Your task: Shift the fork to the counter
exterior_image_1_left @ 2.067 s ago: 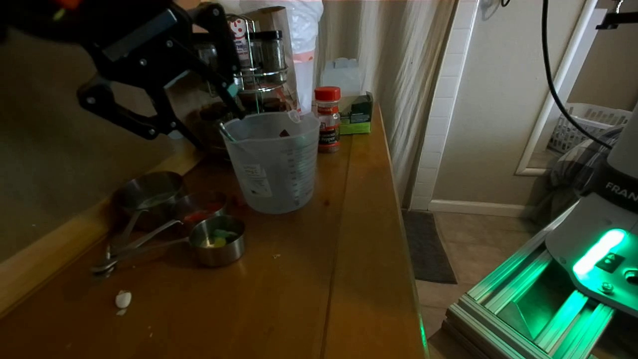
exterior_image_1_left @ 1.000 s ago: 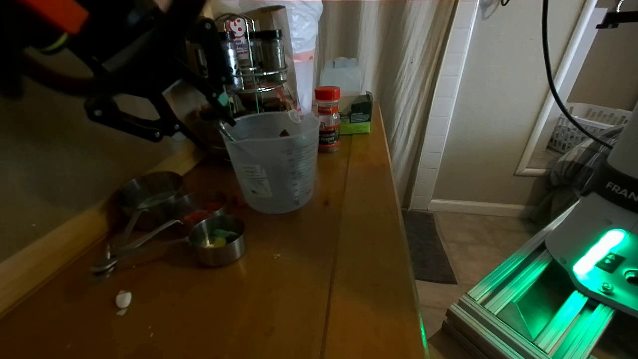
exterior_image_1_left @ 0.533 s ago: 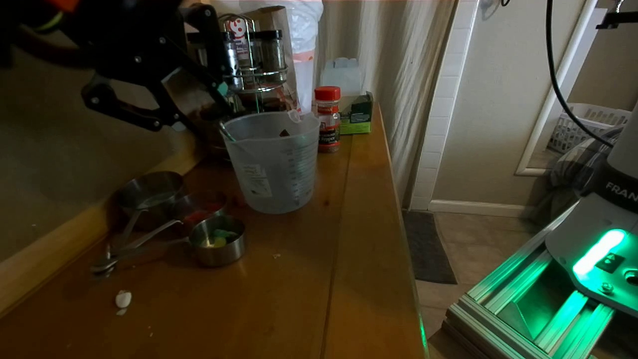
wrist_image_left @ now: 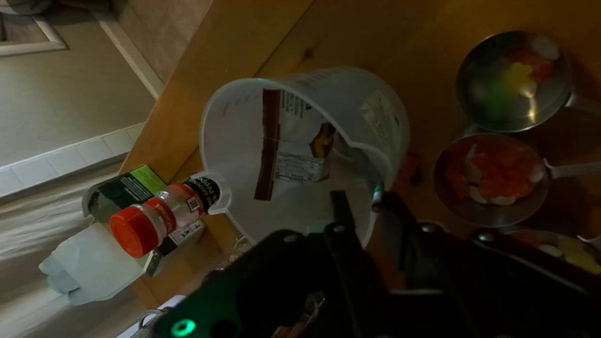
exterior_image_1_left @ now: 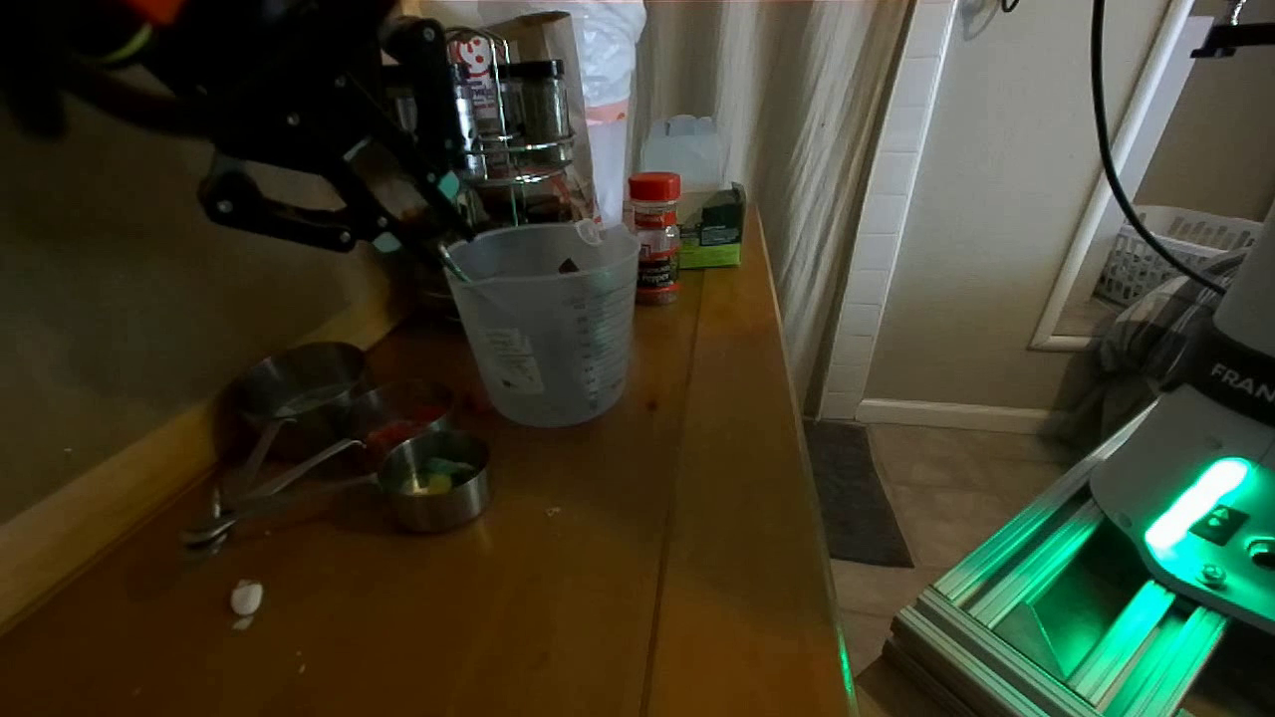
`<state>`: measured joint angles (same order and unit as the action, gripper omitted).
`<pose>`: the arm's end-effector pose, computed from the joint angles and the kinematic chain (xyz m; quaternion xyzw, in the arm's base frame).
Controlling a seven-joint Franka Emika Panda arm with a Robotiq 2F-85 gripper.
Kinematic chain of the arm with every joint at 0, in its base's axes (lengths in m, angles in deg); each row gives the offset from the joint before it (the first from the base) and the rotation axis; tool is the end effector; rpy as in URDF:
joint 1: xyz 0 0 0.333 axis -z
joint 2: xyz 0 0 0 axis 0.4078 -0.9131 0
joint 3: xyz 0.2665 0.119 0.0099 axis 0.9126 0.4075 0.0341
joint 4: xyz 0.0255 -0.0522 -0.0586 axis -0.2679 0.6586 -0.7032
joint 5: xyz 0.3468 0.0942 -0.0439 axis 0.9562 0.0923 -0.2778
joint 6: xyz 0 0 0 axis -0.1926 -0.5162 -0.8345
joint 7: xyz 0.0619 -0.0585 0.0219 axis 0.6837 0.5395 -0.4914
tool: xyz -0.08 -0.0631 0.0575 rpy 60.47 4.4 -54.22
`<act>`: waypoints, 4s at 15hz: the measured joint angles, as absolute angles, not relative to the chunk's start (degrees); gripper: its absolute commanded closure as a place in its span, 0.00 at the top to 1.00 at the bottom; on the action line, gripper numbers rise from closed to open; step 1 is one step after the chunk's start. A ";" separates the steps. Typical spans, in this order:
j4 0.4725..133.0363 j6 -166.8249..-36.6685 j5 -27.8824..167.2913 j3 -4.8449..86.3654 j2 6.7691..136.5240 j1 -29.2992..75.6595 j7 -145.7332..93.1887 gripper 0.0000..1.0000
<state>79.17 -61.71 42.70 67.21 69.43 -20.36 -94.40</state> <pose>0.2707 0.4697 0.3305 0.9554 0.0381 0.0954 0.2770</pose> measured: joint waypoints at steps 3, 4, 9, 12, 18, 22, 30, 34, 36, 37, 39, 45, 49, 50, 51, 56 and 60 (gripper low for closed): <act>79.19 -61.32 43.67 67.21 69.43 -20.45 -93.26 0.02; 79.19 -61.05 44.15 67.21 69.42 -20.49 -92.93 0.02; 79.31 -60.71 46.40 67.21 70.75 -20.48 -91.14 0.02; 79.82 -60.43 47.15 67.14 74.22 -20.24 -90.80 0.02; 81.20 -58.27 47.35 67.21 83.87 -19.60 -90.79 0.02; 81.88 -58.51 47.22 69.18 88.46 -19.69 -90.79 0.02; 83.44 -66.35 43.93 77.23 88.95 -22.16 -87.63 0.02; 82.82 -62.34 44.80 76.35 82.84 -21.87 -88.51 0.02; 81.72 -60.64 45.90 74.63 78.48 -21.86 -88.50 0.02; 81.04 -60.49 47.15 73.70 76.33 -21.87 -88.23 0.02; 79.55 -60.65 50.63 72.22 72.43 -21.90 -86.69 0.07; 78.18 -62.23 54.55 70.40 69.29 -22.62 -83.37 0.02; 78.15 -62.23 54.22 68.29 67.78 -25.41 -85.41 0.02; 77.95 -62.07 54.12 67.72 67.02 -26.39 -86.17 0.02; 77.49 -61.56 54.00 67.24 66.14 -27.39 -86.73 0.02; 72.29 -57.04 53.14 63.95 61.27 -32.57 -87.48 0.02; 66.74 -53.83 53.25 61.73 57.52 -34.74 -87.32 0.02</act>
